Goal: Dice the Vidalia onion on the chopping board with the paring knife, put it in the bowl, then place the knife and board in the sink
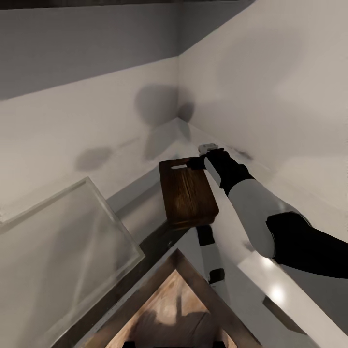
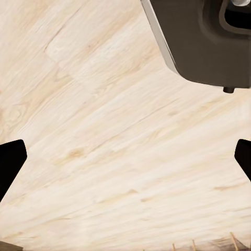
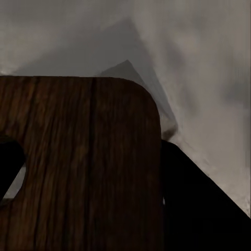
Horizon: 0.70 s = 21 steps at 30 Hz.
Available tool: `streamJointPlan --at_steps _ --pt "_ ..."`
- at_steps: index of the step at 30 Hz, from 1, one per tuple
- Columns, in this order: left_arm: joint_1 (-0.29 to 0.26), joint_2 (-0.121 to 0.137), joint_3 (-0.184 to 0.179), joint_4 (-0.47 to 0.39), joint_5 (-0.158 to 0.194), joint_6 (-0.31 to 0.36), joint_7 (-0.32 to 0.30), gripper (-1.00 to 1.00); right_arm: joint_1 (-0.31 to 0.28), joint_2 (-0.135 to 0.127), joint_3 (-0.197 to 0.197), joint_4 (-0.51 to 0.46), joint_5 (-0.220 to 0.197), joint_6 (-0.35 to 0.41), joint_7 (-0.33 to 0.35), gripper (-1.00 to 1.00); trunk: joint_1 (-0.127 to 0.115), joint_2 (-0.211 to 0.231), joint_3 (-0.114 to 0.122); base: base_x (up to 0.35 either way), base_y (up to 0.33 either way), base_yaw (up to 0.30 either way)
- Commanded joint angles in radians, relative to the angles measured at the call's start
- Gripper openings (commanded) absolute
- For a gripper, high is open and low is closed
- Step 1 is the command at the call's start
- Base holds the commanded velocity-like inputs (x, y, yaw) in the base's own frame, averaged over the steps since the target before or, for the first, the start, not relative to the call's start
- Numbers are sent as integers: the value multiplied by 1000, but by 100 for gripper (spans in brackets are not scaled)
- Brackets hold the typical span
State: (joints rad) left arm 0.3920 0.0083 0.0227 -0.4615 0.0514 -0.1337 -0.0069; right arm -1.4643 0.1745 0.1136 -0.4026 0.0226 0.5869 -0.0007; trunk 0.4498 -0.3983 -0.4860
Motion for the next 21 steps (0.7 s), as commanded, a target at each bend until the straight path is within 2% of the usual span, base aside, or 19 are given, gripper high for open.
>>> streamJointPlan --at_steps 1,21 --pt "1 0 0 -2 5 -1 -1 100 -1 0 3 -1 0 5 2 -100 0 -2 0 -291 80 0" --pt "1 -1 0 -2 5 -1 -1 100 -1 0 3 -2 0 5 2 -100 0 -2 32 -310 87 0"
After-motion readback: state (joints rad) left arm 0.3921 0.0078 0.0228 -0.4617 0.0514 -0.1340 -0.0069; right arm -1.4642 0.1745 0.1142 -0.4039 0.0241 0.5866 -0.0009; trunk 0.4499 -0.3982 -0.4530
